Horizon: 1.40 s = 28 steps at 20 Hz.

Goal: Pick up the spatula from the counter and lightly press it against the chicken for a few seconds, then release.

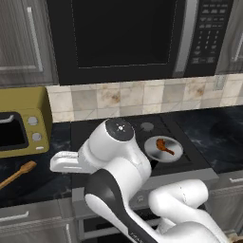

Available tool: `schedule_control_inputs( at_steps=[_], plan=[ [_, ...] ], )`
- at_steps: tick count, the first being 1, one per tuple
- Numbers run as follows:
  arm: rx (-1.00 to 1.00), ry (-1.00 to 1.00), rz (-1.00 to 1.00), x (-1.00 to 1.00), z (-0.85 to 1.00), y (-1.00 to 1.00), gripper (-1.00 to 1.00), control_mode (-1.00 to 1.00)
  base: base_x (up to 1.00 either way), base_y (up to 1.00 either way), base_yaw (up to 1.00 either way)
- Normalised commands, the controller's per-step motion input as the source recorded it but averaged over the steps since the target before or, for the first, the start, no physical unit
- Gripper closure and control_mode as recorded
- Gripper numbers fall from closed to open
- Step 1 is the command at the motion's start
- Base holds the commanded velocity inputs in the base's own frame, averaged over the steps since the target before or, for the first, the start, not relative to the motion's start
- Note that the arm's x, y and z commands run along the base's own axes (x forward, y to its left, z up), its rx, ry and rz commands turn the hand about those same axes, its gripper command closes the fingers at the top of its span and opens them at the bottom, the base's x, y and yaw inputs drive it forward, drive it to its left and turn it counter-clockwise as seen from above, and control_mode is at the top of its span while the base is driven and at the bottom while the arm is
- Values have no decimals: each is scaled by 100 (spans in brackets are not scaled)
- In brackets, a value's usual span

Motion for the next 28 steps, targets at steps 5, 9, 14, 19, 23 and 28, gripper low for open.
schedule_control_inputs(
  at_steps=[5,9,14,19,23,28],
  plan=[
    [0,0,4,27,0,39,-100,-100,0,0,0],
    [0,0,4,22,-1,38,-100,-100,0,0,0],
    [0,0,3,11,-20,45,-100,-100,0,0,0],
    [0,0,3,6,-18,41,-100,-100,0,0,0],
    [0,0,2,12,0,32,-100,-100,0,0,0],
    [0,0,0,10,0,28,-100,-100,0,0,0]
  ],
)
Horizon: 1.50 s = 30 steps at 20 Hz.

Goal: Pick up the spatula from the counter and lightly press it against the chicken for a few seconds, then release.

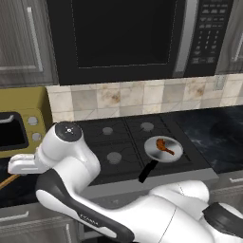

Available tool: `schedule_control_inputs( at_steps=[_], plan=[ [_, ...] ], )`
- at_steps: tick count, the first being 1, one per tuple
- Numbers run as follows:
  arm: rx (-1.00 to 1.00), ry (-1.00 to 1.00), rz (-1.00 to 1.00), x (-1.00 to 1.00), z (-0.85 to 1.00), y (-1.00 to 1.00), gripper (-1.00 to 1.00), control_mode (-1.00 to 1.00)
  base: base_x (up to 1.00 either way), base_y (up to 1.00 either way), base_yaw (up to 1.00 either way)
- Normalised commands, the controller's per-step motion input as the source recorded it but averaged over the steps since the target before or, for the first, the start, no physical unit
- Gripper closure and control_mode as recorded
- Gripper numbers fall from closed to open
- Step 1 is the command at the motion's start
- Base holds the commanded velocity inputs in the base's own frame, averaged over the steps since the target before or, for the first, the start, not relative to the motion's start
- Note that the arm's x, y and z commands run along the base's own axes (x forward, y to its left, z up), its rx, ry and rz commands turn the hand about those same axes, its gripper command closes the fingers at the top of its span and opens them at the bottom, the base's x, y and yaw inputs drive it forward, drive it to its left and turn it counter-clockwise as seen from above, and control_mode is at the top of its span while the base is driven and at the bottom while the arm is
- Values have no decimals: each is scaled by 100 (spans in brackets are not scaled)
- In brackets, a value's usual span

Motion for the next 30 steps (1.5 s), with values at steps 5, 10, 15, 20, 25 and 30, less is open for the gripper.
schedule_control_inputs(
  at_steps=[5,10,15,20,25,30],
  plan=[
    [0,0,0,2,0,20,-100,-100,0,0,0],
    [0,0,0,2,-3,18,-100,-100,0,0,0],
    [0,0,0,9,-12,16,-100,-100,0,0,0],
    [0,-4,0,2,-4,12,-100,-100,0,0,0],
    [0,-6,0,8,-8,22,-100,-100,0,0,0],
    [0,-4,-2,6,-5,13,-100,-100,0,0,0]
  ],
)
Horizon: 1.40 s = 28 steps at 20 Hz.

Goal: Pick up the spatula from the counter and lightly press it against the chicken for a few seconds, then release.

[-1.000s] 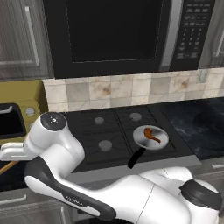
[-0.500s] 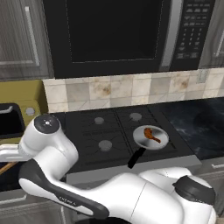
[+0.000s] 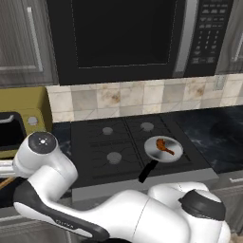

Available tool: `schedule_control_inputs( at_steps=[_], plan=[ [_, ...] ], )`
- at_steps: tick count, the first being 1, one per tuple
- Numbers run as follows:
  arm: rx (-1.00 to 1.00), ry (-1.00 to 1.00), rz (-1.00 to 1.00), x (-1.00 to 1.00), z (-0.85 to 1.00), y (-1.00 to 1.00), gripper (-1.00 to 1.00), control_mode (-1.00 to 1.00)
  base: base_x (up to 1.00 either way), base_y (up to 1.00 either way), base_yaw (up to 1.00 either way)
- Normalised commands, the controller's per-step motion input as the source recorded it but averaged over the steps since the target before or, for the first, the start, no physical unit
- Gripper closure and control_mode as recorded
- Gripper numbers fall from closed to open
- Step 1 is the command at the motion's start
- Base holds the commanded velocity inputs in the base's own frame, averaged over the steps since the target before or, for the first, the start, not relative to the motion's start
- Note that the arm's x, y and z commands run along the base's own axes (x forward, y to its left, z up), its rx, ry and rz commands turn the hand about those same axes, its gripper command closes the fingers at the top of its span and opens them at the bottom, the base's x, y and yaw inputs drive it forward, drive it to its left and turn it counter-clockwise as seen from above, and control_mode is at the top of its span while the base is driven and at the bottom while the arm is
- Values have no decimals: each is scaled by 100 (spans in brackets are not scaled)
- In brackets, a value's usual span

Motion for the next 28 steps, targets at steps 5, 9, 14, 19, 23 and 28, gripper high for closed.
schedule_control_inputs(
  at_steps=[5,9,14,19,23,28],
  plan=[
    [0,0,-8,15,-2,0,-100,-100,0,0,0],
    [0,0,-11,19,-10,10,-100,-100,0,0,0],
    [0,2,-10,16,-19,19,-100,-100,0,0,0],
    [1,3,-5,15,-15,29,-100,-100,0,0,0],
    [6,12,0,23,0,19,-100,-100,0,0,0],
    [5,13,0,20,0,13,-100,-100,0,0,0]
  ],
)
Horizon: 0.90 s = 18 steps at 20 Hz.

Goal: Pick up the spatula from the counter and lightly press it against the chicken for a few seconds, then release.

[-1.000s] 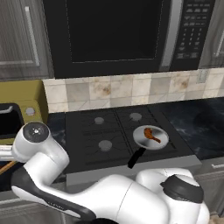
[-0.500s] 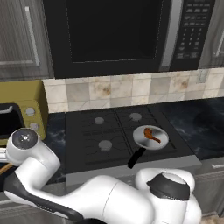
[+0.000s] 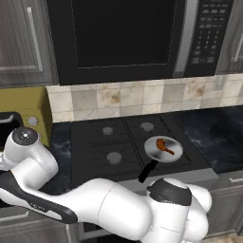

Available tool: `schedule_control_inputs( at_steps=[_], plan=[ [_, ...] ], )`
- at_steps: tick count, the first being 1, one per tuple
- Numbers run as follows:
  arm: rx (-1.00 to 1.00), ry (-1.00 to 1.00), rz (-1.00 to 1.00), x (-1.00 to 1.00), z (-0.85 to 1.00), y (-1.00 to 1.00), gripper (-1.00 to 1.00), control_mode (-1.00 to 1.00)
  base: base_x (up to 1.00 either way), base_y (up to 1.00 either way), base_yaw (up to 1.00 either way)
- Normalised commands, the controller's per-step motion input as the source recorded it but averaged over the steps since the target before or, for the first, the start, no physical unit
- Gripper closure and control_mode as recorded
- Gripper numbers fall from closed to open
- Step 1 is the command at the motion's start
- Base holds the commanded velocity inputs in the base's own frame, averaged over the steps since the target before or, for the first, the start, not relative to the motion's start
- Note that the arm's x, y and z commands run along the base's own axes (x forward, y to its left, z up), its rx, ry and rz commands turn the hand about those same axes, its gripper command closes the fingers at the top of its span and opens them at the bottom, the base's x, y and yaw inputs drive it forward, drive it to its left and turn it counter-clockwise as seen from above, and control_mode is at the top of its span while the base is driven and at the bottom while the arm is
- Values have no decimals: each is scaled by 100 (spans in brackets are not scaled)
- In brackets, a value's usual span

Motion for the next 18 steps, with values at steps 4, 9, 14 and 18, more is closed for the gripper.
schedule_control_inputs(
  at_steps=[4,9,14,18],
  plan=[
    [0,4,0,8,-8,12,-100,-100,0,0,0],
    [0,3,0,16,-18,18,-100,-100,0,0,0],
    [0,1,0,20,-18,22,-100,-100,0,0,0],
    [0,0,0,17,-13,18,-100,-100,0,0,0]
  ],
)
